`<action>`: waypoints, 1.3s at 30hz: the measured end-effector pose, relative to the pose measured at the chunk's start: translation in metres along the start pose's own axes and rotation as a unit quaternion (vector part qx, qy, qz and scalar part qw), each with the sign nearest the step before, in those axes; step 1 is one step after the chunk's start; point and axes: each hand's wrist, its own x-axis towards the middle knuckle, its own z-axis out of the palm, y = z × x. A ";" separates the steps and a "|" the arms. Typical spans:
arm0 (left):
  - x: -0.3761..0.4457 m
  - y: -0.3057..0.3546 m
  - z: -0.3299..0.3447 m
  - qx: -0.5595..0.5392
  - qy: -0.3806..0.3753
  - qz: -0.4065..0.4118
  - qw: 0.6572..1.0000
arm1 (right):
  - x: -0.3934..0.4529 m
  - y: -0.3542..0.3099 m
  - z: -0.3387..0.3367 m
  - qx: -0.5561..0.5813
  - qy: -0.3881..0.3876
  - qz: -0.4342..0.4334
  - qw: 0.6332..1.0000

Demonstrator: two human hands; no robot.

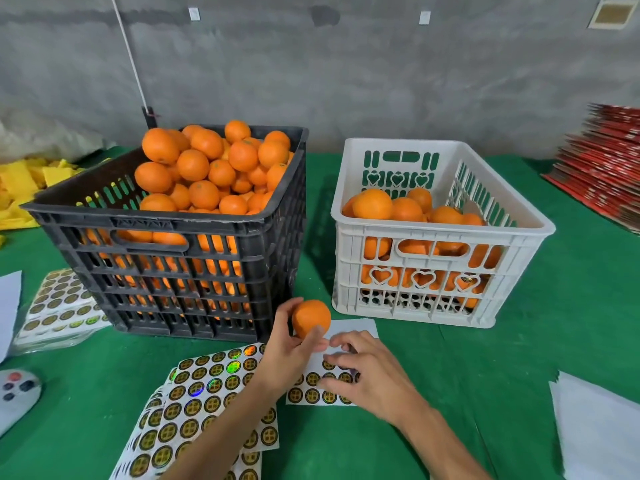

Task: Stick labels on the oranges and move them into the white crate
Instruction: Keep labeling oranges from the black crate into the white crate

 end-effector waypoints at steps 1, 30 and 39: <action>0.000 0.001 0.000 0.000 -0.002 -0.001 1.000 | -0.001 0.000 0.000 -0.001 -0.004 0.005 1.000; -0.010 0.013 0.004 0.091 -0.002 0.017 0.996 | 0.011 -0.003 0.002 0.285 0.023 0.179 0.941; -0.010 0.013 0.002 0.093 -0.007 0.016 0.995 | 0.010 -0.005 0.004 0.282 0.174 0.218 0.918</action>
